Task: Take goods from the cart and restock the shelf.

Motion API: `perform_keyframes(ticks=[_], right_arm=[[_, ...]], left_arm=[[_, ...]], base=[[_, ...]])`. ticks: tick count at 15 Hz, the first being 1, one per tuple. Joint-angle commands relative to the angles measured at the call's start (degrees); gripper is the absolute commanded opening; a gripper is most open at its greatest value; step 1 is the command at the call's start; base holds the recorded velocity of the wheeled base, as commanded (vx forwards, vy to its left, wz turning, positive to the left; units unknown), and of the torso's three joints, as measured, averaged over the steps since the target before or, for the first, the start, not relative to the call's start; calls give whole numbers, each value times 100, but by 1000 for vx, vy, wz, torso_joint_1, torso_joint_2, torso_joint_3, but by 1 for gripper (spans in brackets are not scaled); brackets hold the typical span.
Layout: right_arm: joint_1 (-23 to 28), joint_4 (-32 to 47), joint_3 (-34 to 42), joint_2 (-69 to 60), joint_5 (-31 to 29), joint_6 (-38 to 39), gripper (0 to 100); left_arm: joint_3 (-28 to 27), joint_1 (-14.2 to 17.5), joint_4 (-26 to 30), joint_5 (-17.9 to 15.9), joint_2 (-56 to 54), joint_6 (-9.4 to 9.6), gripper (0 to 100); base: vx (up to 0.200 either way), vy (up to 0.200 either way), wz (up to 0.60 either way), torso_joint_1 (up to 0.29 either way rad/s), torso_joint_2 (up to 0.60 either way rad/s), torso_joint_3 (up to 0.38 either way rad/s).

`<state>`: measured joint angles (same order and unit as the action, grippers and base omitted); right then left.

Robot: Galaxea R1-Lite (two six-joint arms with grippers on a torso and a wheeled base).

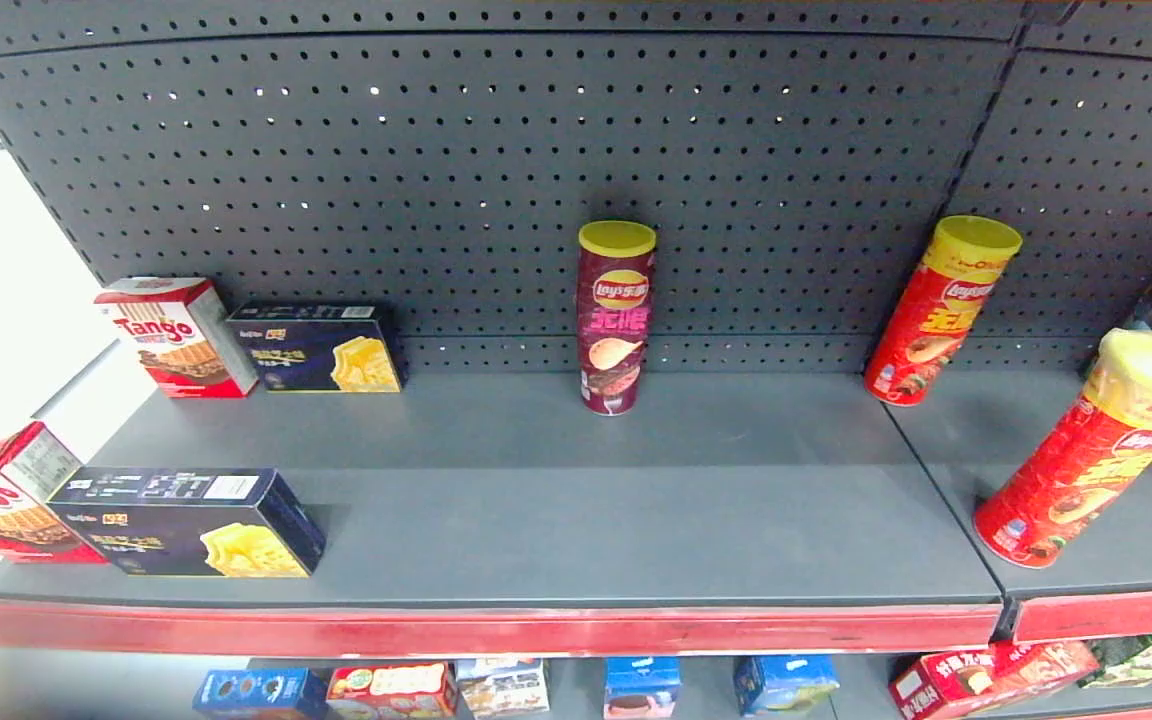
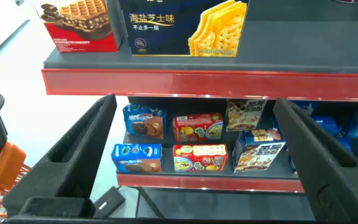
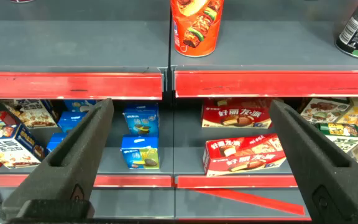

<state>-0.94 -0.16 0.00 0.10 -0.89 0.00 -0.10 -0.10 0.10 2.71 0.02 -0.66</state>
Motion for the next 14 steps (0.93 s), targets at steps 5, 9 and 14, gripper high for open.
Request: perform_keyframes(ticks=[5,9,14], right_arm=[[-3,-2,0,8,-8,-9,100],[-3,-2,0,8,-16,9,100],[-3,-2,0,-1,-16,9,100]], left_arm=[[1,1,-1,2,-2,-4,100],[1,1,-1,2,-2,-4,100],[1,1,-1,2,-2,-4,100]], base=[[0,0,0,0,0,0],[0,0,300,5,0,2],[0,0,600,7,6,0]])
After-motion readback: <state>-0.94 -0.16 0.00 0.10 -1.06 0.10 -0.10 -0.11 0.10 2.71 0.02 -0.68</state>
